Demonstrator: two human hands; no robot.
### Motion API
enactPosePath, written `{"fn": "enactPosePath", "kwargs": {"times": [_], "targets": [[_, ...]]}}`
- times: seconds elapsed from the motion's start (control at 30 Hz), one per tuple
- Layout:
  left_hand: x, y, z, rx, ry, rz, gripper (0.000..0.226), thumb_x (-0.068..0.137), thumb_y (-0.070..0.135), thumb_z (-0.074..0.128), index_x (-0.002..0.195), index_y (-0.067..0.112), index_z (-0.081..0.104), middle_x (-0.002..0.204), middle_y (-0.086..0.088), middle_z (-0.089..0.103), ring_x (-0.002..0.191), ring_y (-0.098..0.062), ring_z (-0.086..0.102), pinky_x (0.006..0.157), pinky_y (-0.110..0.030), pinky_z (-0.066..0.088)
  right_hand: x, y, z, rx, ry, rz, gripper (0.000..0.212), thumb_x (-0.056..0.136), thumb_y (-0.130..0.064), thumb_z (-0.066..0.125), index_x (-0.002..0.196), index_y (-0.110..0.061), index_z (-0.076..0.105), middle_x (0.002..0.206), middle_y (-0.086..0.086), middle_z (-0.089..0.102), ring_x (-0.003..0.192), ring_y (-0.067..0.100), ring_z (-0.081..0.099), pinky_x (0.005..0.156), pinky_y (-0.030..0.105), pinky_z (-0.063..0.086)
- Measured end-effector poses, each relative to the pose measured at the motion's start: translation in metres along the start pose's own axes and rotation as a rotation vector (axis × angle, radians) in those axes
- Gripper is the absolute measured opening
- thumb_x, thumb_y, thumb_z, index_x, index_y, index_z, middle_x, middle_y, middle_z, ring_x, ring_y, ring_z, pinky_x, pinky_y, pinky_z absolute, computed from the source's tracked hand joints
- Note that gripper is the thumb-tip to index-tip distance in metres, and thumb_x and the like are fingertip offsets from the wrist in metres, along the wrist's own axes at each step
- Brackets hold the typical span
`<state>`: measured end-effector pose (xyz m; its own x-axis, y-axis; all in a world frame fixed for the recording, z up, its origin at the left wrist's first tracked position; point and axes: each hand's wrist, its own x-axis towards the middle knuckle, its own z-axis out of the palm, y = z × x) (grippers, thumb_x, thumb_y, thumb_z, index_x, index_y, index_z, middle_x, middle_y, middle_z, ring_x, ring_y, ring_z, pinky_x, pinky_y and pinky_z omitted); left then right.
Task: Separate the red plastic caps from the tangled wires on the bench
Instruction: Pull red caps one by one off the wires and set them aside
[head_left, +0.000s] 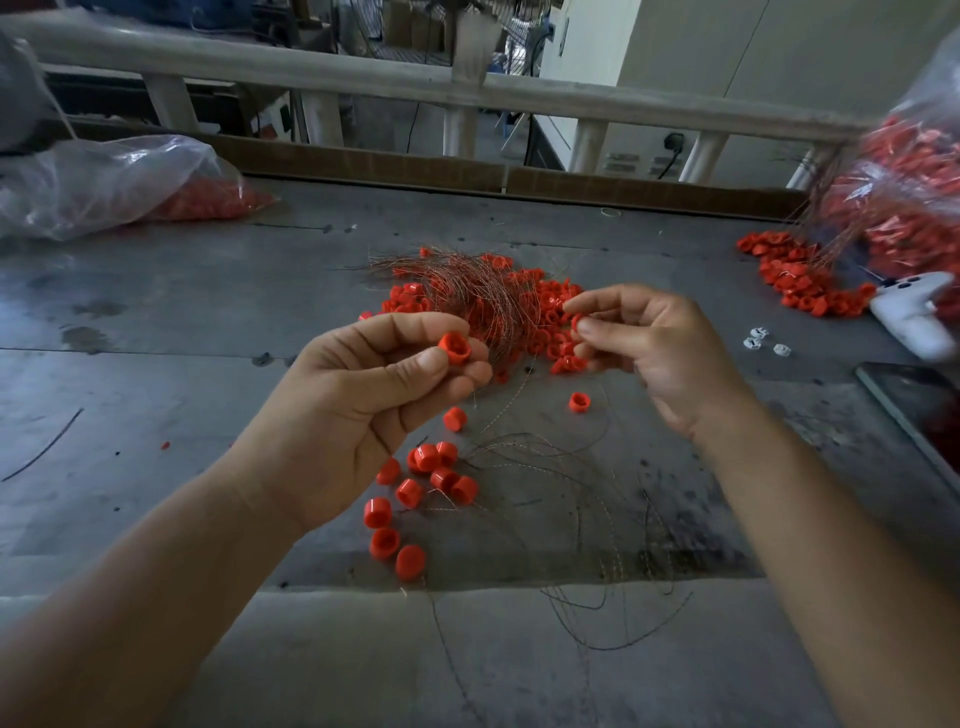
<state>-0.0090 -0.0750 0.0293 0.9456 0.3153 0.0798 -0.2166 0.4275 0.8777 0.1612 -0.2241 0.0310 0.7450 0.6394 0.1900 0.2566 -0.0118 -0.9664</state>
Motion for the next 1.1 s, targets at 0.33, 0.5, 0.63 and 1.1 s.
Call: {"fn": "enactPosePath", "kwargs": {"times": [0.33, 0.5, 0.63, 1.1], "targets": [[-0.002, -0.002, 0.005, 0.087, 0.039, -0.066, 0.022, 0.064, 0.0, 0.056, 0.073, 0.007, 0.074, 0.075, -0.011, 0.071, 0.07, -0.017, 0.07, 0.062, -0.018, 0.055, -0.023, -0.019, 0.023, 0.359, -0.254, 0.131, 0.019, 0.086, 0.0, 0.046, 0.085, -0.012, 0.061, 0.064, 0.004, 0.068, 0.055, 0.013, 0.065, 0.046, 0.018, 0.048], [-0.002, -0.002, 0.006, 0.099, 0.058, -0.067, 0.02, 0.063, 0.0, 0.056, 0.072, 0.006, 0.073, 0.073, -0.011, 0.071, 0.068, -0.016, 0.07, 0.06, -0.018, 0.055, -0.026, -0.019, 0.025, 0.359, -0.26, 0.133, 0.02, 0.087, 0.0, 0.045, 0.084, -0.013, 0.061, 0.063, 0.004, 0.068, 0.054, 0.013, 0.065, 0.045, 0.019, 0.049], [-0.002, -0.002, 0.006, 0.091, 0.065, -0.068, 0.019, 0.063, -0.002, 0.056, 0.076, 0.002, 0.07, 0.074, -0.013, 0.071, 0.068, -0.018, 0.07, 0.06, -0.019, 0.055, -0.027, -0.02, 0.027, 0.393, -0.295, 0.135, 0.013, 0.075, -0.013, 0.055, 0.086, -0.011, 0.061, 0.067, 0.005, 0.069, 0.058, 0.013, 0.065, 0.049, 0.02, 0.051], [-0.002, -0.002, 0.009, 0.147, 0.078, -0.049, 0.022, 0.061, 0.0, 0.057, 0.073, 0.006, 0.074, 0.074, -0.011, 0.072, 0.069, -0.017, 0.07, 0.061, -0.018, 0.055, -0.031, -0.017, 0.035, 0.276, -0.3, 0.068, 0.019, 0.072, -0.022, 0.057, 0.087, -0.014, 0.066, 0.069, -0.003, 0.065, 0.065, 0.007, 0.061, 0.058, 0.017, 0.049]]}}
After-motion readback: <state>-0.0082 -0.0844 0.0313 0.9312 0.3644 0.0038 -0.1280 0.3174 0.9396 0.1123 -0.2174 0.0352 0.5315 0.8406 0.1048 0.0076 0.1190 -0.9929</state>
